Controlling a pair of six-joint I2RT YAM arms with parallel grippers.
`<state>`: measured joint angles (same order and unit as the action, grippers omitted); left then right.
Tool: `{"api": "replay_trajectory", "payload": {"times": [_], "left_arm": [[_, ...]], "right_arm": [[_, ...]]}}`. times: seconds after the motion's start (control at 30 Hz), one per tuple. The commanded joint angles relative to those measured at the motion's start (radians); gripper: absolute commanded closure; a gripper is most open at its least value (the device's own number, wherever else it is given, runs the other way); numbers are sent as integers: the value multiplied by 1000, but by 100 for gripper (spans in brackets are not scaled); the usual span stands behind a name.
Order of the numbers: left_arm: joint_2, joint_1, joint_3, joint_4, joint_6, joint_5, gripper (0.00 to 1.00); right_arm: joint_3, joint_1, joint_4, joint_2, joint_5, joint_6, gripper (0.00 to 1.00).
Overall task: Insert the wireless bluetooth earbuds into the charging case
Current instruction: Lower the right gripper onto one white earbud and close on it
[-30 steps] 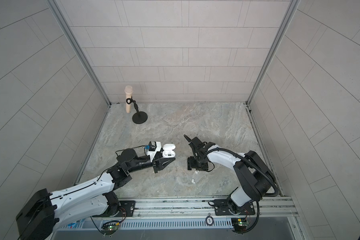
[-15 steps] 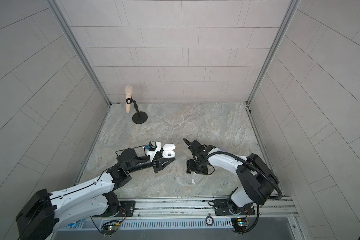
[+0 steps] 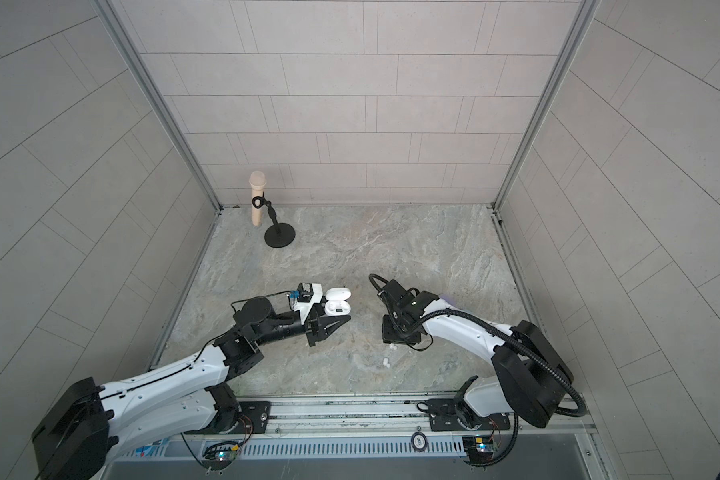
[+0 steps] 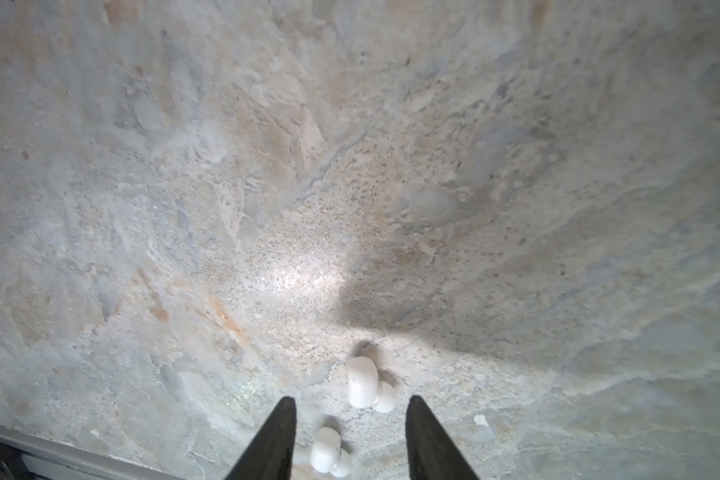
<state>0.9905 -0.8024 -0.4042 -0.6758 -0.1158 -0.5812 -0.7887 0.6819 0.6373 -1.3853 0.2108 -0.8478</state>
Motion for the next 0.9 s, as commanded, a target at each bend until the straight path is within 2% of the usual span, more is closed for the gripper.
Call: {"api": "replay_trajectory", "payload": {"times": [0.0, 0.3, 0.87], "left_arm": [[-21, 7, 9, -15, 2, -7, 94], [-32, 7, 12, -7, 4, 0, 94], [-36, 7, 16, -8, 5, 3, 94]], "right_arm": [[-43, 27, 36, -42, -49, 14, 59], [-81, 53, 77, -125, -114, 62, 63], [-57, 66, 44, -182, -85, 53, 68]]}}
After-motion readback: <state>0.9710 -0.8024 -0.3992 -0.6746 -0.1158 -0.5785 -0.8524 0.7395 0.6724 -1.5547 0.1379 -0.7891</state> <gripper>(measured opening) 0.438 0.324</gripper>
